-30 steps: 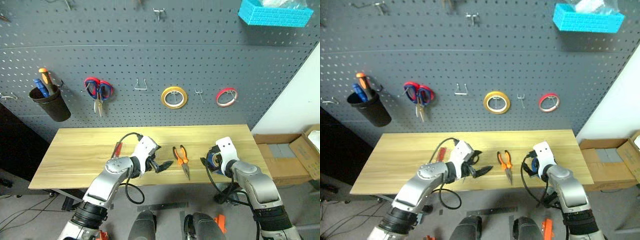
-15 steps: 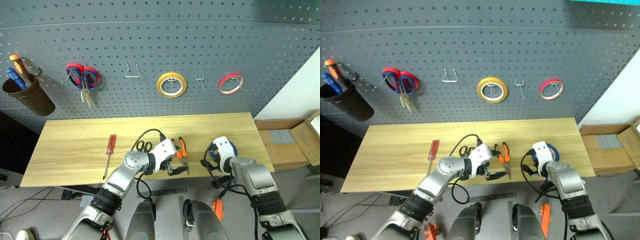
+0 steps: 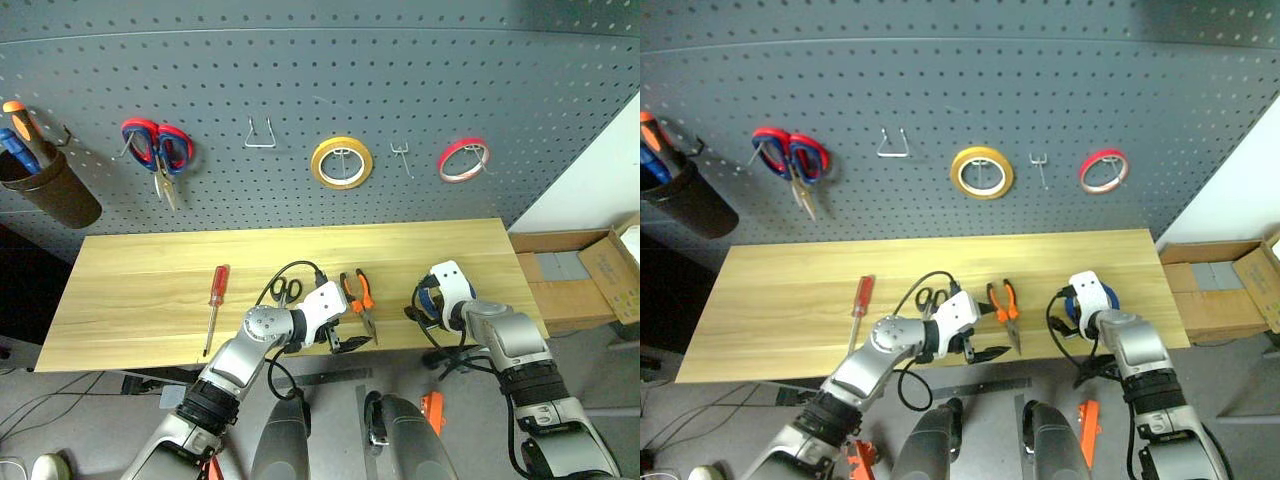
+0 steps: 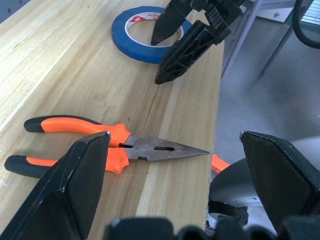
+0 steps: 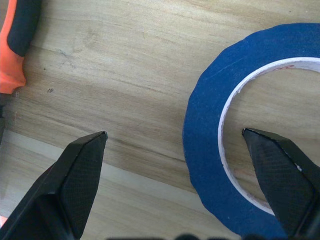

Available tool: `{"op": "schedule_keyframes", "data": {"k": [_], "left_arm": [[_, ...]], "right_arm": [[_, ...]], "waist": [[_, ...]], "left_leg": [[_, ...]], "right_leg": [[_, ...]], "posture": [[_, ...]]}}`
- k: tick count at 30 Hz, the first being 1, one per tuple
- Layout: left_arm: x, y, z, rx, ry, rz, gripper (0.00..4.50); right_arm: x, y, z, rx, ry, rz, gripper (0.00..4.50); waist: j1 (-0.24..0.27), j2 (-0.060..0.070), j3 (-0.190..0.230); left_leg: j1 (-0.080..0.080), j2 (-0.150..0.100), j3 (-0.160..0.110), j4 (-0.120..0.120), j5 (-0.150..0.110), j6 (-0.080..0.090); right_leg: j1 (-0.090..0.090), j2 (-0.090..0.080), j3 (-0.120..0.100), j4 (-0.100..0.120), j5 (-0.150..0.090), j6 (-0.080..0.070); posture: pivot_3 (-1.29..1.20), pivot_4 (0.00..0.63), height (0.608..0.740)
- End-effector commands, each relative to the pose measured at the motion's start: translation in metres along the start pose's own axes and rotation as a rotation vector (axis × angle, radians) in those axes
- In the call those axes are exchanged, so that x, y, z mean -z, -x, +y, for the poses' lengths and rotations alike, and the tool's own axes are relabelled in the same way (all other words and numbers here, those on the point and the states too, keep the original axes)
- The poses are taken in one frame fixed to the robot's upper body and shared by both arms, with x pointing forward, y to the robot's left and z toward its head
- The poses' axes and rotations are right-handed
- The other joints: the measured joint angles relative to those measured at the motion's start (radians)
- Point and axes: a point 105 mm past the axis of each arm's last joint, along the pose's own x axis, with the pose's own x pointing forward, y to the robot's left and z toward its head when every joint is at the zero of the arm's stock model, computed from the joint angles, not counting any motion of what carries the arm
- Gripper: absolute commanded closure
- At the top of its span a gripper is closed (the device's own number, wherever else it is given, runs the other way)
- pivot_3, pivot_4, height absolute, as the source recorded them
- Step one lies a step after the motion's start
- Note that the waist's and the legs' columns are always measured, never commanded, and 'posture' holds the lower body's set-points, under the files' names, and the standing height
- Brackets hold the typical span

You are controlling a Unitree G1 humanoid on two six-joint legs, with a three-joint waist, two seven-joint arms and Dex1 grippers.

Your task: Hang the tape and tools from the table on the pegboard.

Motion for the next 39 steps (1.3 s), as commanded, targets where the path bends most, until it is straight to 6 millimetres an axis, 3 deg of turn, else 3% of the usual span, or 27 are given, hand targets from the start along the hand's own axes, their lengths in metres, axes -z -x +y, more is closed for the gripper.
{"op": "schedule_keyframes", "data": {"k": [1, 4, 7, 17, 21, 26, 30, 34, 39], "left_arm": [[-0.011, 0.002, 0.006, -0.031, -0.028, -0.041, 0.04], [-0.012, 0.002, 0.007, -0.036, -0.032, -0.048, 0.04], [-0.013, 0.002, 0.007, -0.037, -0.035, -0.053, 0.0], [-0.02, -0.004, 0.007, -0.029, -0.041, -0.079, 0.0], [-0.025, -0.005, 0.011, -0.036, -0.037, -0.106, 0.0], [-0.057, 0.007, 0.028, -0.133, 0.164, -0.306, 0.0], [-0.08, 0.035, 0.034, -0.102, 0.389, -0.471, 0.0], [-0.09, 0.072, 0.037, -0.075, 0.485, -0.536, 0.0], [-0.094, 0.099, 0.044, -0.095, 0.523, -0.54, 0.0]], "right_arm": [[0.015, -0.005, -0.004, 0.0, -0.008, 0.056, 0.0], [0.017, -0.006, -0.005, -0.003, -0.003, 0.063, 0.0], [0.018, -0.006, -0.008, 0.006, -0.003, 0.064, 0.62], [0.019, -0.006, -0.011, 0.019, -0.013, 0.06, 4.03], [0.014, -0.003, -0.012, 0.038, 0.014, 0.033, 4.13], [-0.013, 0.021, -0.003, 0.071, 0.208, -0.122, 4.13], [-0.036, 0.057, 0.02, 0.11, 0.514, -0.337, 4.13], [-0.045, 0.09, 0.047, 0.167, 0.767, -0.537, 4.13], [-0.058, 0.097, 0.049, 0.263, 0.894, -0.66, 4.13]], "waist": [[0.0, 0.0, 0.0], [0.0, -0.002, 0.001], [0.001, -0.003, 0.002], [0.001, -0.004, 0.002], [0.001, -0.004, 0.002], [0.002, -0.004, 0.002], [-0.001, -0.004, 0.002], [-0.014, -0.005, 0.0], [-0.02, -0.005, -0.011]], "left_leg": [[0.0, 0.0, 0.0, 0.0, 0.0, 0.0], [0.0, 0.0, 0.0, 0.0, 0.0, 0.0], [0.0, 0.0, 0.001, 0.0, 0.0, 0.0], [-0.001, 0.0, 0.002, -0.001, 0.0, 0.0], [-0.001, 0.0, 0.003, -0.001, 0.0, 0.0], [-0.004, 0.0, 0.004, -0.001, 0.0, 0.0], [-0.007, 0.0, 0.005, 0.0, 0.0, 0.0], [-0.006, -0.001, 0.006, 0.0, 0.0, -0.001], [-0.004, 0.0, 0.008, 0.001, 0.001, -0.003]], "right_leg": [[0.0, 0.0, 0.0, 0.0, 0.0, 0.0], [0.0, 0.0, 0.001, 0.0, 0.0, 0.0], [0.0, 0.0, 0.001, 0.0, 0.0, 0.0], [-0.003, 0.0, 0.002, 0.0, 0.0, 0.0], [-0.003, 0.001, 0.003, 0.0, 0.0, 0.001], [-0.007, 0.001, 0.004, 0.0, 0.0, 0.001], [-0.01, 0.001, 0.005, 0.0, 0.0, 0.003], [-0.01, 0.001, 0.006, 0.0, 0.0, 0.004], [-0.009, 0.001, 0.006, 0.0, 0.002, 0.008]], "posture": [[0.06, 0.352, 0.74], [0.06, 0.352, 0.74], [0.06, 0.35, 0.74], [0.04, 0.337, 0.74], [0.04, 0.32, 0.74], [0.03, 0.294, 0.74], [0.02, 0.268, 0.74], [0.01, 0.233, 0.74], [0.0, 0.176, 0.74]]}}
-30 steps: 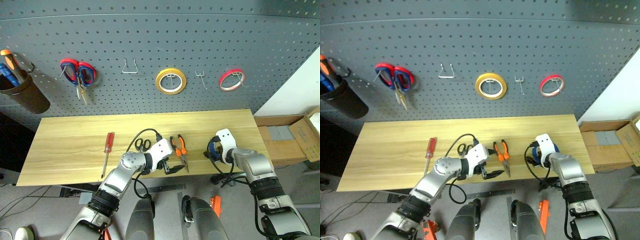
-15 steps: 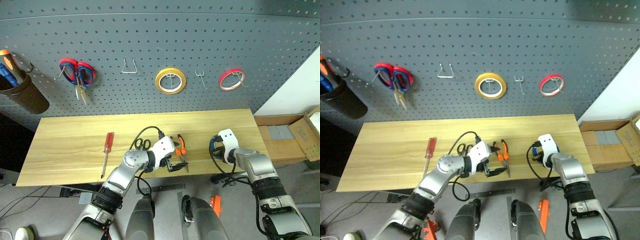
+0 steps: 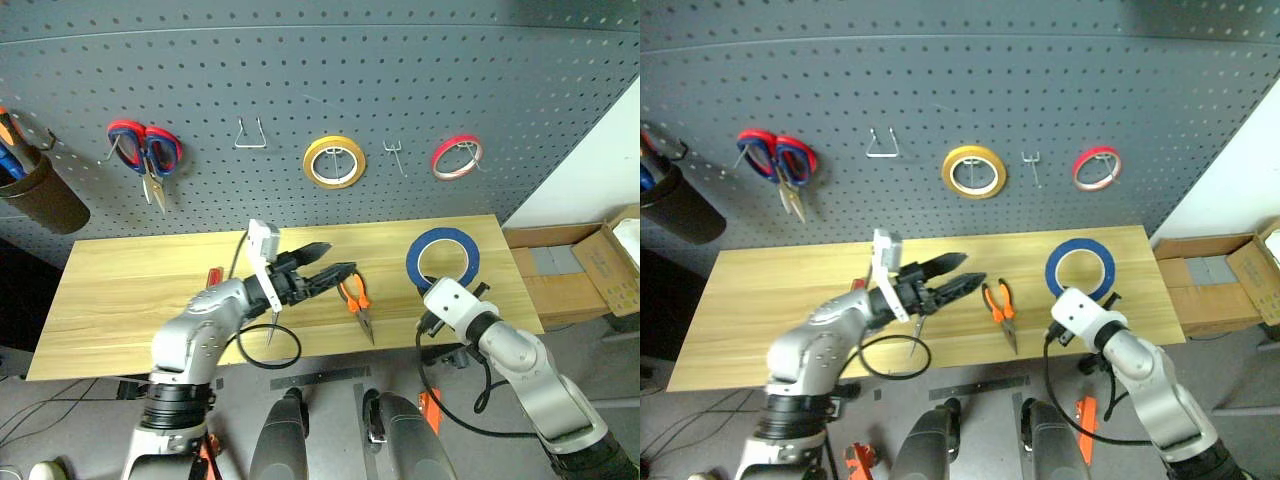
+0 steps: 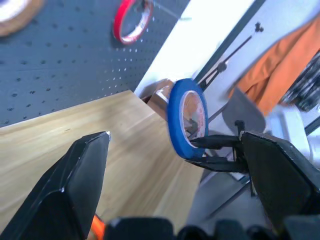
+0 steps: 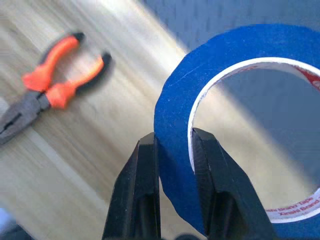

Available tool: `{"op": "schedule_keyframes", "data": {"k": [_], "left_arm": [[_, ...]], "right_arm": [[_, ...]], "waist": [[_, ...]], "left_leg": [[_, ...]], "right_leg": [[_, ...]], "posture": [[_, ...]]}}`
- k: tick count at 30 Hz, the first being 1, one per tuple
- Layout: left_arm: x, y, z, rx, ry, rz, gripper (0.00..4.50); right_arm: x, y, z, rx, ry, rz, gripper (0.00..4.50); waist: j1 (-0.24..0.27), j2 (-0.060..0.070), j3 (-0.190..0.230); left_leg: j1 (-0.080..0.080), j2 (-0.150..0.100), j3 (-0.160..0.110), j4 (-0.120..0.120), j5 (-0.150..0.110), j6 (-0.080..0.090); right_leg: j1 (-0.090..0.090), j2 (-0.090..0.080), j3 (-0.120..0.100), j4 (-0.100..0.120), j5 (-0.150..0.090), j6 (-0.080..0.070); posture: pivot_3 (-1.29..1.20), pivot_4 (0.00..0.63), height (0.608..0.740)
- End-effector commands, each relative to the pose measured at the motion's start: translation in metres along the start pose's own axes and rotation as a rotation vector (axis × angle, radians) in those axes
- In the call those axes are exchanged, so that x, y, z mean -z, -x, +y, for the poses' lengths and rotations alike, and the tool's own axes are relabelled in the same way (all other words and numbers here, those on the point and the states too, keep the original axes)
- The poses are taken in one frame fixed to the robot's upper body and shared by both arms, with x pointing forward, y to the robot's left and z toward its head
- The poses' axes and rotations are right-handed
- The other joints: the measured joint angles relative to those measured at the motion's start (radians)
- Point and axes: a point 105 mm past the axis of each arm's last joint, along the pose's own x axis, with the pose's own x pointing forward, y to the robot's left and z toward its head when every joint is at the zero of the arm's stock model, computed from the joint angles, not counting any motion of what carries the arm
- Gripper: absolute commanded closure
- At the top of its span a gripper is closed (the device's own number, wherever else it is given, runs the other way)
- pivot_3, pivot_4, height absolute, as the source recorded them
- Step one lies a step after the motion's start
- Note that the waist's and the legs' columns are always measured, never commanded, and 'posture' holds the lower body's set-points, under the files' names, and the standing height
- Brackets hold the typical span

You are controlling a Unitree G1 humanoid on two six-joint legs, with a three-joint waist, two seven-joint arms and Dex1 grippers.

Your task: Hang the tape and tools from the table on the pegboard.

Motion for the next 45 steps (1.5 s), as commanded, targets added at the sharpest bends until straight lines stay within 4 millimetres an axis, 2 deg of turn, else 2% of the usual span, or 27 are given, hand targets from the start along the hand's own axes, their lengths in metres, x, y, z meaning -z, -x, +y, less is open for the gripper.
{"op": "schedule_keyframes", "data": {"k": [1, 5, 7, 10, 13, 15, 21, 24, 26, 29, 33, 39, 45], "left_arm": [[-0.022, 0.007, -0.008, 0.018, -0.001, -0.056, 0.0], [-0.044, 0.012, -0.009, 0.005, -0.011, -0.11, 0.0], [-0.06, 0.016, -0.003, -0.032, -0.051, -0.152, 0.0], [-0.07, 0.018, 0.006, -0.072, -0.08, -0.179, 0.0], [-0.07, 0.016, 0.013, -0.094, -0.11, -0.18, 0.0], [-0.07, 0.013, 0.015, -0.098, -0.12, -0.185, 0.0], [-0.066, 0.009, 0.015, -0.101, -0.135, -0.187, 0.0], [-0.062, 0.011, 0.015, -0.112, -0.15, -0.173, 0.0], [-0.061, 0.012, 0.015, -0.115, -0.154, -0.166, 0.0], [-0.059, 0.012, 0.014, -0.115, -0.154, -0.163, 0.0], [-0.058, 0.009, 0.013, -0.11, -0.151, -0.158, 0.0], [-0.059, 0.006, 0.014, -0.099, -0.151, -0.155, 0.0], [-0.06, 0.003, 0.014, -0.086, -0.154, -0.153, 0.0]], "right_arm": [[-0.023, -0.003, -0.017, 0.11, 0.118, -0.124, 4.13], [-0.038, -0.014, -0.032, 0.186, 0.22, -0.208, 4.13], [-0.048, -0.024, -0.044, 0.242, 0.285, -0.251, 4.13], [-0.056, -0.035, -0.054, 0.28, 0.331, -0.292, 4.13], [-0.059, -0.052, -0.061, 0.27, 0.358, -0.333, 4.13], [-0.054, -0.063, -0.064, 0.253, 0.313, -0.329, 4.13], [-0.054, -0.077, -0.05, 0.147, 0.235, -0.396, 4.13], [-0.044, -0.085, -0.044, 0.064, 0.143, -0.366, 4.13], [-0.031, -0.091, -0.038, -0.019, 0.023, -0.312, 4.13], [-0.024, -0.095, -0.04, -0.076, -0.063, -0.279, 4.13], [-0.023, -0.096, -0.047, -0.096, -0.083, -0.272, 4.13], [-0.022, -0.094, -0.044, -0.119, -0.102, -0.274, 4.13], [-0.025, -0.089, -0.04, -0.109, -0.107, -0.287, 2.12]], "waist": [[0.001, -0.001, -0.012], [0.001, -0.01, -0.03], [0.003, -0.014, -0.047], [0.004, -0.016, -0.066], [0.004, -0.016, -0.086], [0.003, -0.017, -0.096], [0.007, -0.019, -0.104], [0.009, -0.019, -0.105], [0.011, -0.019, -0.106], [0.013, -0.019, -0.106], [0.016, -0.019, -0.106], [0.025, -0.018, -0.107], [0.026, -0.018, -0.109]], "left_leg": [[0.0, -0.001, 0.0, 0.001, 0.0, 0.0], [0.0, -0.001, 0.002, 0.004, 0.0, 0.0], [0.0, -0.001, 0.003, 0.005, 0.001, 0.0], [0.001, -0.001, 0.003, 0.005, 0.001, 0.0], [0.002, -0.002, 0.005, 0.005, 0.0, 0.0], [0.003, -0.001, 0.006, 0.005, 0.001, 0.0], [0.004, -0.001, 0.006, 0.007, 0.001, 0.0], [0.004, -0.001, 0.006, 0.01, 0.001, 0.001], [0.004, 0.0, 0.006, 0.013, 0.001, 0.001], [0.005, 0.001, 0.005, 0.016, 0.001, 0.002], [0.007, 0.001, 0.005, 0.018, 0.003, 0.005], [0.015, 0.001, 0.007, 0.018, 0.004, 0.006], [0.014, 0.001, 0.007, 0.017, 0.004, 0.006]], "right_leg": [[0.0, 0.0, 0.0, 0.0, 0.0, 0.001], [0.002, -0.001, 0.001, -0.001, 0.003, 0.004], [0.002, -0.001, 0.002, -0.001, 0.004, 0.004], [0.003, -0.001, 0.002, 0.0, 0.005, 0.003], [0.004, -0.001, 0.003, -0.001, 0.005, 0.003], [0.004, 0.0, 0.004, -0.001, 0.006, 0.002], [0.006, 0.001, 0.005, 0.001, 0.007, 0.001], [0.007, 0.001, 0.005, 0.002, 0.009, 0.002], [0.007, 0.001, 0.005, 0.002, 0.01, 0.001], [0.011, 0.002, 0.005, 0.002, 0.013, 0.001], [0.013, 0.002, 0.005, 0.001, 0.018, 0.001], [0.02, 0.002, 0.006, 0.0, 0.018, 0.0], [0.02, 0.002, 0.007, 0.0, 0.019, 0.001]], "posture": [[0.0, 0.162, 0.74], [0.02, 0.123, 0.74], [0.03, 0.107, 0.74], [0.04, 0.096, 0.74], [0.05, 0.08, 0.74], [0.05, 0.076, 0.74], [0.08, 0.07, 0.74], [0.09, 0.071, 0.74], [0.1, 0.071, 0.74], [0.1, 0.073, 0.74], [0.09, 0.076, 0.74], [0.08, 0.077, 0.74], [0.08, 0.076, 0.74]]}}
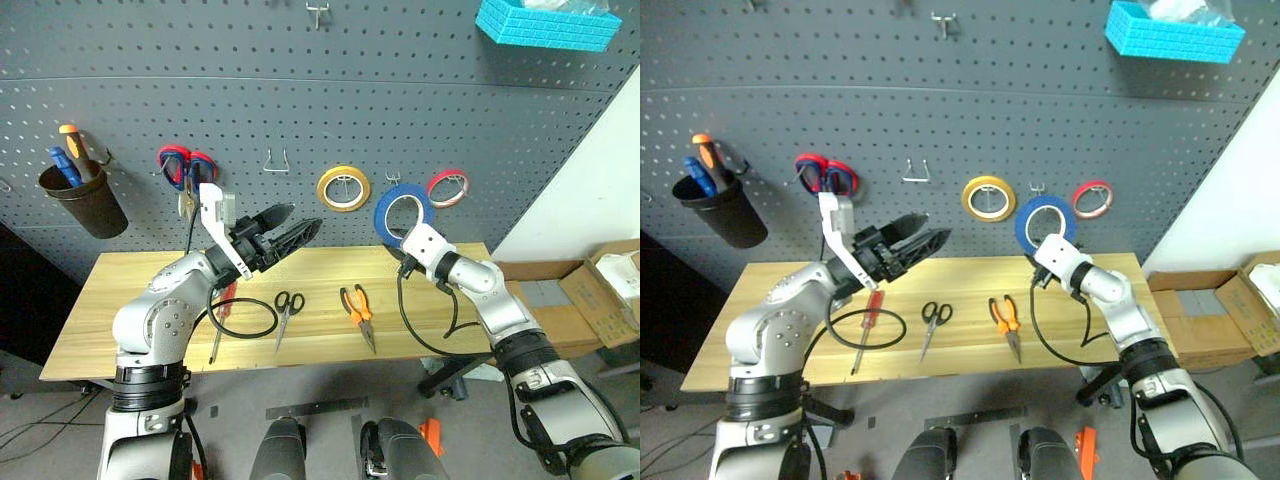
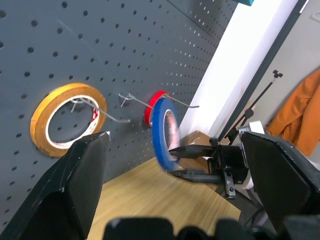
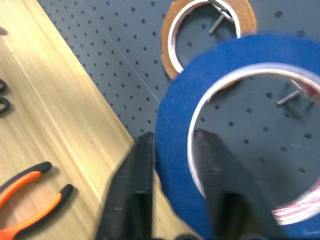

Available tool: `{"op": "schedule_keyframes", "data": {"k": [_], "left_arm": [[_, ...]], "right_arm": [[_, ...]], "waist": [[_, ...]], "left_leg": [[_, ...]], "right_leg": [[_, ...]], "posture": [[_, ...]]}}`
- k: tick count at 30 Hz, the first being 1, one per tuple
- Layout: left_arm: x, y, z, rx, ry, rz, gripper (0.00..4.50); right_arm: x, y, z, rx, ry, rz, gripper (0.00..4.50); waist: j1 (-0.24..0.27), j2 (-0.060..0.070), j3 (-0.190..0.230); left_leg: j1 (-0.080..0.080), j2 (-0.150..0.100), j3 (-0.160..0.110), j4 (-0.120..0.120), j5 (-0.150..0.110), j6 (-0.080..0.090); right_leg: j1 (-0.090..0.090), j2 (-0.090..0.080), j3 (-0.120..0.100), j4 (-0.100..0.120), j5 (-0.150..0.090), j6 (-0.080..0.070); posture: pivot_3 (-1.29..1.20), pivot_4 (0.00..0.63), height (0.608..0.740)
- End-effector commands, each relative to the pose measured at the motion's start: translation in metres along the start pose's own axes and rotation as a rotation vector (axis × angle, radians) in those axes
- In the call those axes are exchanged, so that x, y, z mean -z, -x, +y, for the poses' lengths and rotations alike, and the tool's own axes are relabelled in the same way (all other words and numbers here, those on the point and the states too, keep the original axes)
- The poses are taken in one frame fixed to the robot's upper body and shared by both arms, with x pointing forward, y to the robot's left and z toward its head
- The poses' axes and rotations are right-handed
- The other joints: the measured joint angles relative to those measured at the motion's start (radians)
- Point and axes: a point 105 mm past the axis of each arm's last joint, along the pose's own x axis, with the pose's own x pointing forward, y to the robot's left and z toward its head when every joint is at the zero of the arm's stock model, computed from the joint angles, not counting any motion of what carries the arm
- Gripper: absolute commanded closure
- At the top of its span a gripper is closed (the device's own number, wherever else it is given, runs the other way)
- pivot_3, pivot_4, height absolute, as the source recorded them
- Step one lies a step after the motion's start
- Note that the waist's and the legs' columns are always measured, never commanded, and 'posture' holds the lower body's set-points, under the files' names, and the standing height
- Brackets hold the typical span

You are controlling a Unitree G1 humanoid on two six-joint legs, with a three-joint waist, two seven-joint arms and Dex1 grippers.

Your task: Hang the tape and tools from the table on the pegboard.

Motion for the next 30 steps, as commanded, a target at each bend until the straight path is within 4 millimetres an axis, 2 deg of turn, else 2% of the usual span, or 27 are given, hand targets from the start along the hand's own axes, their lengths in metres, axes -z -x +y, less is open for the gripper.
{"op": "schedule_keyframes", "data": {"k": [1, 6, 10, 12, 14, 17, 21, 26, 30], "left_arm": [[-0.009, -0.004, -0.006, 0.032, -0.035, -0.029, 0.0], [-0.005, -0.004, -0.009, 0.039, -0.025, -0.024, 0.0], [0.006, 0.001, -0.012, 0.028, 0.002, -0.003, 0.0], [0.018, 0.006, -0.017, 0.018, 0.022, 0.017, 0.0], [0.035, 0.015, -0.02, -0.009, 0.031, 0.055, 0.0], [0.062, 0.03, -0.023, -0.068, -0.001, 0.123, 0.0], [0.092, 0.052, -0.023, -0.165, -0.058, 0.186, 0.0], [0.122, 0.078, -0.016, -0.285, -0.166, 0.299, 0.0], [0.128, 0.084, -0.021, -0.29, -0.214, 0.344, 0.0]], "right_arm": [[-0.012, 0.005, -0.011, 0.054, 0.016, -0.043, 1.76], [-0.006, 0.014, -0.007, 0.074, -0.003, -0.013, 0.03], [0.006, 0.027, 0.007, 0.058, -0.048, 0.059, 0.03], [0.014, 0.034, 0.019, 0.047, -0.146, 0.112, 0.03], [0.022, 0.04, 0.034, 0.04, -0.273, 0.192, 0.03], [0.022, 0.042, 0.051, 0.034, -0.398, 0.273, 0.03], [0.015, 0.033, 0.068, 0.049, -0.572, 0.361, 0.03], [0.013, 0.014, 0.083, 0.076, -0.783, 0.497, 0.03], [0.014, -0.002, 0.095, 0.061, -0.864, 0.599, 0.03]], "waist": [[0.0, 0.001, -0.002], [0.0, 0.001, -0.004], [0.0, 0.002, -0.005], [0.0, 0.002, -0.005], [0.0, 0.002, -0.005], [-0.004, 0.005, -0.003], [-0.004, 0.014, 0.005], [0.001, 0.028, 0.025], [0.002, 0.033, 0.038]], "left_leg": [[0.0, 0.0, 0.0, 0.0, 0.0, 0.0], [0.001, 0.0, 0.001, 0.0, 0.0, 0.0], [0.001, 0.0, 0.001, 0.0, 0.0, 0.0], [0.001, 0.0, 0.002, 0.0, 0.0, 0.0], [0.001, 0.001, 0.002, -0.001, 0.0, 0.0], [0.004, 0.003, 0.004, -0.002, 0.0, 0.0], [0.006, 0.015, 0.007, -0.002, -0.001, -0.001], [0.005, 0.017, 0.005, -0.002, -0.005, -0.007], [0.002, 0.016, 0.006, -0.002, -0.005, -0.006]], "right_leg": [[0.0, 0.0, 0.0, 0.0, 0.0, 0.0], [0.0, 0.0, 0.0, 0.0, 0.0, 0.0], [0.0, 0.0, 0.001, 0.0, 0.0, 0.0], [0.0, 0.0, 0.002, 0.0, -0.002, -0.003], [0.0, 0.0, 0.002, 0.0, -0.003, -0.004], [-0.001, -0.001, 0.009, 0.001, -0.004, -0.007], [-0.001, 0.0, 0.01, 0.001, -0.005, -0.008], [-0.005, 0.0, 0.011, -0.001, -0.005, -0.008], [-0.015, -0.001, 0.016, -0.003, -0.005, -0.008]], "posture": [[0.07, 0.077, 0.74], [0.07, 0.089, 0.74], [0.06, 0.116, 0.74], [0.06, 0.126, 0.74], [0.06, 0.15, 0.74], [0.07, 0.183, 0.74], [0.08, 0.215, 0.74], [0.1, 0.255, 0.74], [0.11, 0.276, 0.74]]}}
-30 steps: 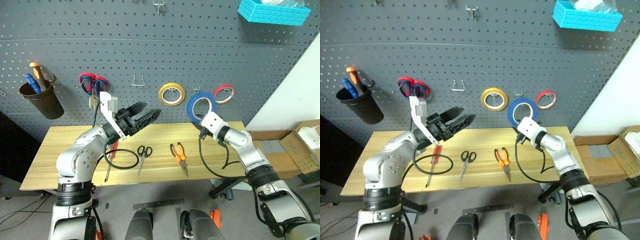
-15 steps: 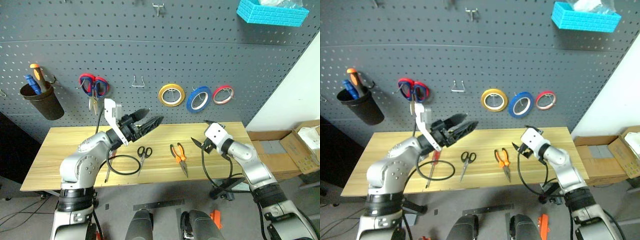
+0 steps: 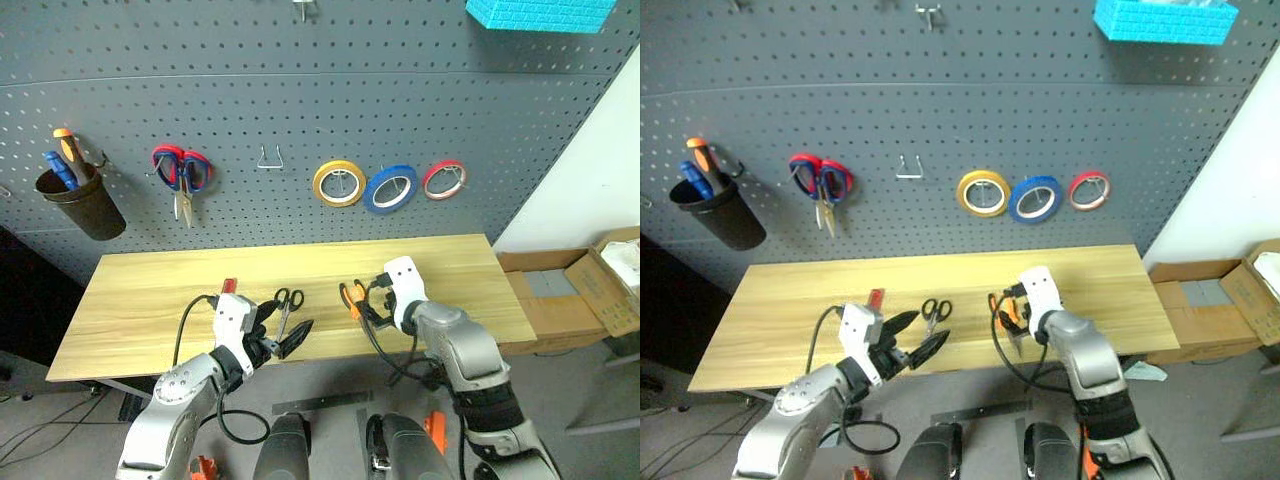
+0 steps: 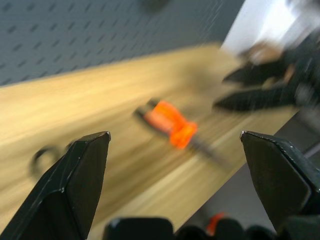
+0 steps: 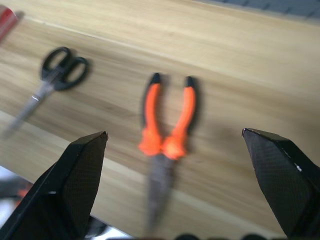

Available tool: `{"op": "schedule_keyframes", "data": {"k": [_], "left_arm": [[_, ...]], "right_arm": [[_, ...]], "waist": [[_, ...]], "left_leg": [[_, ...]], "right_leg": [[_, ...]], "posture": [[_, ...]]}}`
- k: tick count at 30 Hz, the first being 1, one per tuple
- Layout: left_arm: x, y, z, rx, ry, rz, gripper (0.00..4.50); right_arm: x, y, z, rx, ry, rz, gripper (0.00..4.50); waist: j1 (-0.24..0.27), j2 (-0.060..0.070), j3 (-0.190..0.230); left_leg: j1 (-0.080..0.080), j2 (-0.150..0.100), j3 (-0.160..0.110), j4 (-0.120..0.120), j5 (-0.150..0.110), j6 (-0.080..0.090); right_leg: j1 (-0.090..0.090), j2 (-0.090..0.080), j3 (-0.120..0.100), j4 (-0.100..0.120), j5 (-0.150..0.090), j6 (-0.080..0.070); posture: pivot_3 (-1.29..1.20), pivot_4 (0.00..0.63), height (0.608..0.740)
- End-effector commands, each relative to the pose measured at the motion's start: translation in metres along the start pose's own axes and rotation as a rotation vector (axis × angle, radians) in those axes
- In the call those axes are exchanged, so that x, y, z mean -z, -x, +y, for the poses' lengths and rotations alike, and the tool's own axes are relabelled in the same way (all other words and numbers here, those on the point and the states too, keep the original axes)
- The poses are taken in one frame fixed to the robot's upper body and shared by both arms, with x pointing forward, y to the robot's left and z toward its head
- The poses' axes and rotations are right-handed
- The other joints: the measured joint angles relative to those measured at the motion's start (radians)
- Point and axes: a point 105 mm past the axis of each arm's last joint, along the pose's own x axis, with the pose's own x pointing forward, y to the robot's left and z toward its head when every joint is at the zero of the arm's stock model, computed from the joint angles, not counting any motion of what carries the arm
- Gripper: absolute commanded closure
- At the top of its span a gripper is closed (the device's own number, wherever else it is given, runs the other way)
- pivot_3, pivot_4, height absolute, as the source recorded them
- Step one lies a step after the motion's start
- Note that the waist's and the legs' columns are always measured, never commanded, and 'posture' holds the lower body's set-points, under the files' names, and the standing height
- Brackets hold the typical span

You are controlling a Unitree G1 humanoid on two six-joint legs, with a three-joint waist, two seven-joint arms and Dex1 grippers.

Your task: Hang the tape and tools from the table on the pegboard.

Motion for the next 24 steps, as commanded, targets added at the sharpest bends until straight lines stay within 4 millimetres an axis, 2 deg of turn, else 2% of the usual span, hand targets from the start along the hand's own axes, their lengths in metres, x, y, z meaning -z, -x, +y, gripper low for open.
{"op": "schedule_keyframes", "data": {"k": [1, 7, 14, 21, 24], "left_arm": [[-0.014, 0.001, -0.008, 0.011, -0.069, -0.045, 0.0], [-0.02, 0.005, -0.011, 0.003, -0.074, -0.048, 0.0], [-0.027, 0.012, -0.005, -0.034, -0.084, -0.051, 0.0], [-0.024, 0.019, -0.01, -0.043, -0.073, -0.048, 0.0], [-0.021, 0.023, -0.011, -0.045, -0.067, -0.04, 0.0]], "right_arm": [[0.003, -0.006, 0.0, 0.026, -0.062, 0.065, 0.03], [0.002, -0.02, 0.012, 0.02, -0.078, 0.121, 0.03], [-0.002, -0.035, 0.012, 0.04, -0.019, 0.149, 0.03], [-0.011, -0.047, 0.015, 0.06, -0.031, 0.15, 0.03], [-0.014, -0.051, 0.023, 0.053, -0.02, 0.15, 0.03]], "waist": [[0.002, 0.001, 0.007], [0.001, -0.001, 0.021], [0.001, -0.003, 0.03], [0.0, -0.004, 0.047], [0.0, -0.005, 0.05]], "left_leg": [[-0.002, 0.0, 0.001, 0.0, 0.0, 0.0], [-0.013, -0.001, 0.008, -0.001, 0.002, 0.009], [-0.014, 0.0, 0.011, -0.005, -0.008, 0.015], [-0.014, 0.001, 0.012, -0.009, -0.008, 0.015], [-0.014, 0.001, 0.014, -0.011, -0.008, 0.015]], "right_leg": [[-0.001, 0.0, 0.0, 0.0, 0.0, 0.0], [-0.009, 0.001, 0.002, 0.002, 0.001, 0.001], [-0.012, 0.011, 0.003, 0.002, -0.001, 0.0], [-0.015, 0.013, 0.004, 0.002, -0.002, -0.001], [-0.016, 0.013, 0.005, 0.001, -0.002, -0.001]], "posture": [[0.11, 0.282, 0.74], [0.12, 0.298, 0.74], [0.15, 0.312, 0.74], [0.16, 0.319, 0.74], [0.17, 0.327, 0.74]]}}
